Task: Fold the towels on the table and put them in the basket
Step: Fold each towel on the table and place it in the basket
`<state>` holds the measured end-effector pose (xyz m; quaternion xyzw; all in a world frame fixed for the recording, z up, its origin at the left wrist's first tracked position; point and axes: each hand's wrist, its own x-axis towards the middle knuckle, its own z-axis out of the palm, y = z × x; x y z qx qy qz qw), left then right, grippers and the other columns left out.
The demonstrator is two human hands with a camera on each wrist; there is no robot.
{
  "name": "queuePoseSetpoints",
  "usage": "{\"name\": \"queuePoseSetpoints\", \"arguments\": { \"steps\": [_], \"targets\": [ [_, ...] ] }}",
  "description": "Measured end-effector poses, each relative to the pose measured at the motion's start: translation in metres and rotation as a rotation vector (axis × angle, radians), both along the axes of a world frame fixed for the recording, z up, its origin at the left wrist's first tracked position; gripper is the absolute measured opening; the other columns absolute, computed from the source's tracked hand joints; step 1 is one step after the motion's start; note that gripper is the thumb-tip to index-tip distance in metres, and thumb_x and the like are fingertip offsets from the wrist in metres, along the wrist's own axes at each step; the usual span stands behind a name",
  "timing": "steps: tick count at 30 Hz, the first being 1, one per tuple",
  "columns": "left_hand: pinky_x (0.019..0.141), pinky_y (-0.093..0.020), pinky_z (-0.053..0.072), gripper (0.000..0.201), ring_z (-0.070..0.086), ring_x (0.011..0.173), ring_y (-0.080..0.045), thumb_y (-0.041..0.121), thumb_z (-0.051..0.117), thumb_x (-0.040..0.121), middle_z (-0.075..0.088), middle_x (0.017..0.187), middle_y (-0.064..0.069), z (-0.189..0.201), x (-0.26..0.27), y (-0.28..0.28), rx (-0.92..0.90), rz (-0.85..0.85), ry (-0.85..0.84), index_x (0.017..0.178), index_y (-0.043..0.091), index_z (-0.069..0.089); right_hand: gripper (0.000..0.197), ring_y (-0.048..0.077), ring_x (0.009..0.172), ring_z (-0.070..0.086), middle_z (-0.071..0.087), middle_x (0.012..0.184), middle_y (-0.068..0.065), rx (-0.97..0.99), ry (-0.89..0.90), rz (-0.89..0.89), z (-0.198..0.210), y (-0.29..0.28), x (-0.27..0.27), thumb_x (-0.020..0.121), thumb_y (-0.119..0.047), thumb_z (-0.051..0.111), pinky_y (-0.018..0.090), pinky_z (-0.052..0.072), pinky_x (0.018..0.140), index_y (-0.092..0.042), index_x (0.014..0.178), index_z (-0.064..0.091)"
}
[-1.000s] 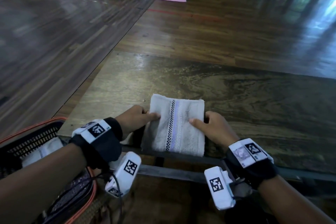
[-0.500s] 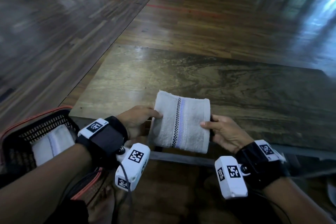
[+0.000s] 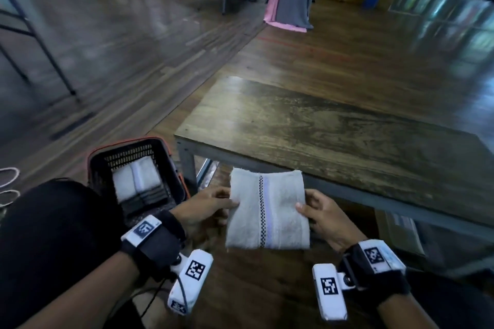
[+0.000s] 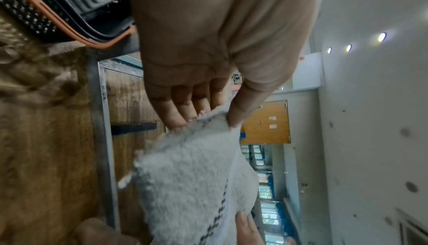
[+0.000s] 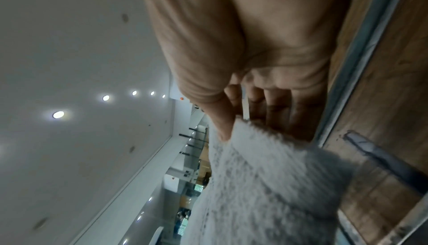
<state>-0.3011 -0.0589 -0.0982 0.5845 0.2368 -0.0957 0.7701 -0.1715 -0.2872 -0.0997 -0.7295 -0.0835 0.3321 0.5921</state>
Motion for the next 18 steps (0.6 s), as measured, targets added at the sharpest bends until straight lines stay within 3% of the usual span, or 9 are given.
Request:
{"name": "queuePoseSetpoints", "arguments": {
  "steps": [4, 7, 10, 14, 16, 18],
  "targets": [
    [0.039, -0.020, 0.033, 0.003, 0.043, 0.046, -0.010, 0.009, 0.061, 0.087, 0.051, 0.059, -0.001, 0.034, -0.030, 0.009, -0.060, 0.163, -0.080, 0.086, 0.010, 0.058, 0.028, 0.018, 0.099, 0.066, 0.065, 0.116, 0.007, 0.066, -0.043, 0.074, 0.036, 0.021, -0.018, 0.091, -0.017, 0.057, 0.030, 0.055, 0.071, -0.014, 0.119, 0.055],
    [0.042, -0.022, 0.032, 0.011, 0.043, 0.047, -0.012, 0.010, 0.061, 0.087, 0.052, 0.058, 0.000, 0.069, -0.044, 0.019, -0.014, 0.285, -0.159, 0.077, 0.015, 0.061, 0.030, 0.025, 0.105, 0.062, 0.060, 0.122, 0.013, 0.155, -0.046, 0.120, 0.069, 0.042, -0.023, 0.093, -0.011, 0.053, 0.035, 0.054, 0.078, -0.008, 0.123, 0.052],
    [0.050, -0.024, 0.038, 0.010, 0.051, 0.054, -0.013, 0.011, 0.058, 0.088, 0.061, 0.066, 0.000, 0.103, -0.057, 0.031, 0.087, 0.407, -0.230, 0.084, 0.015, 0.066, 0.034, 0.028, 0.103, 0.061, 0.058, 0.123, 0.016, 0.247, -0.056, 0.210, 0.103, 0.067, -0.025, 0.092, -0.008, 0.053, 0.039, 0.052, 0.082, -0.007, 0.126, 0.051],
    [0.061, -0.028, 0.038, 0.012, 0.051, 0.068, -0.018, 0.009, 0.055, 0.089, 0.060, 0.084, -0.009, 0.137, -0.075, 0.055, 0.189, 0.551, -0.286, 0.095, 0.010, 0.065, 0.034, 0.026, 0.089, 0.062, 0.060, 0.117, 0.019, 0.336, -0.062, 0.366, 0.139, 0.108, -0.023, 0.091, -0.007, 0.053, 0.035, 0.049, 0.075, -0.004, 0.126, 0.052],
    [0.055, -0.023, 0.041, 0.010, 0.052, 0.062, -0.015, 0.010, 0.055, 0.089, 0.061, 0.077, -0.006, 0.149, -0.084, 0.070, 0.225, 0.592, -0.300, 0.091, 0.010, 0.065, 0.033, 0.024, 0.080, 0.061, 0.062, 0.106, 0.016, 0.349, -0.082, 0.430, 0.151, 0.132, -0.023, 0.091, -0.007, 0.054, 0.034, 0.051, 0.067, -0.004, 0.123, 0.053],
    [0.044, -0.016, 0.038, 0.012, 0.049, 0.047, -0.009, 0.014, 0.055, 0.089, 0.057, 0.060, 0.002, 0.157, -0.090, 0.086, 0.252, 0.624, -0.289, 0.078, 0.015, 0.061, 0.031, 0.023, 0.077, 0.060, 0.063, 0.100, 0.014, 0.347, -0.100, 0.488, 0.158, 0.158, -0.024, 0.090, -0.007, 0.055, 0.032, 0.053, 0.061, -0.004, 0.121, 0.054]
  ]
}}
